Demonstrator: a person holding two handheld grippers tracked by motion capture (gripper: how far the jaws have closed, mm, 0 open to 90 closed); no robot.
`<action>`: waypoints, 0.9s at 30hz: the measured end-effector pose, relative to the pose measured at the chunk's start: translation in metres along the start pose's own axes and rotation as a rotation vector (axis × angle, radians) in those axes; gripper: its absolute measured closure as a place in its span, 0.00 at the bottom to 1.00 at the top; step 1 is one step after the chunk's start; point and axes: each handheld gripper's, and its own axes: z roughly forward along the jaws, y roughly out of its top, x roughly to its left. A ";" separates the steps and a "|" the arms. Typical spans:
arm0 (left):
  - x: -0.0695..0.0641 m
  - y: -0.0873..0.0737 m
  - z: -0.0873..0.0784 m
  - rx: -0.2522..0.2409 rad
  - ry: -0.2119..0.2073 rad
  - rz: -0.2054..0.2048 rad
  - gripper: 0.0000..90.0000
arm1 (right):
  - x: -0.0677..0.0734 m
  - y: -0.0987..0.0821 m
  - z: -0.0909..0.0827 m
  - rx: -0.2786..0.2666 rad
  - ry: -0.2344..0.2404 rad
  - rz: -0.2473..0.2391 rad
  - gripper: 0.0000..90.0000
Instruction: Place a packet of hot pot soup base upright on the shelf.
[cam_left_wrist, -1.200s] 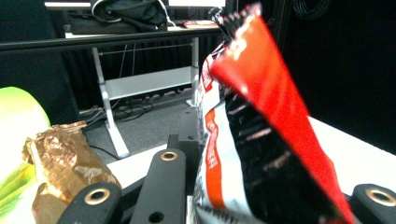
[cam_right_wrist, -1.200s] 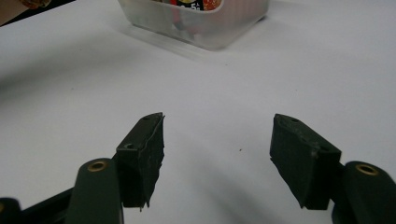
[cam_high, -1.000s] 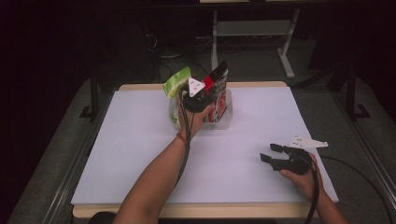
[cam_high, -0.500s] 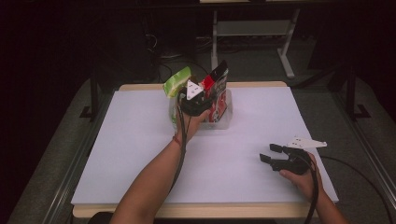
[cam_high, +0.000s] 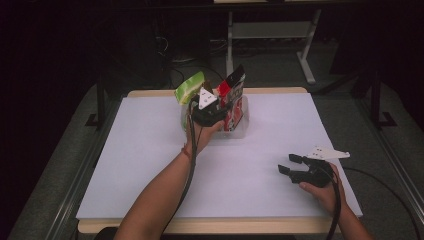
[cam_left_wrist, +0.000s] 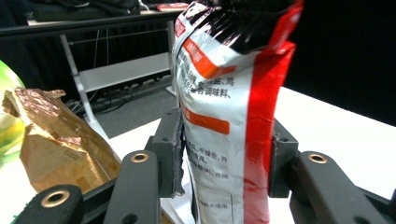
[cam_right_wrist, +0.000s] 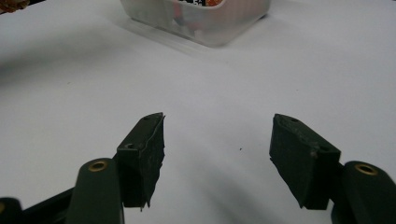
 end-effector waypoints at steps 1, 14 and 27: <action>0.000 0.000 -0.002 -0.004 -0.005 -0.004 0.62 | 0.000 0.000 0.000 0.001 -0.002 -0.004 0.39; -0.004 0.001 -0.041 0.005 -0.094 0.073 0.49 | 0.002 0.001 0.001 0.012 -0.023 -0.021 0.39; 0.003 -0.012 -0.083 0.045 -0.111 0.159 0.45 | 0.006 0.003 0.003 0.026 -0.046 -0.053 0.39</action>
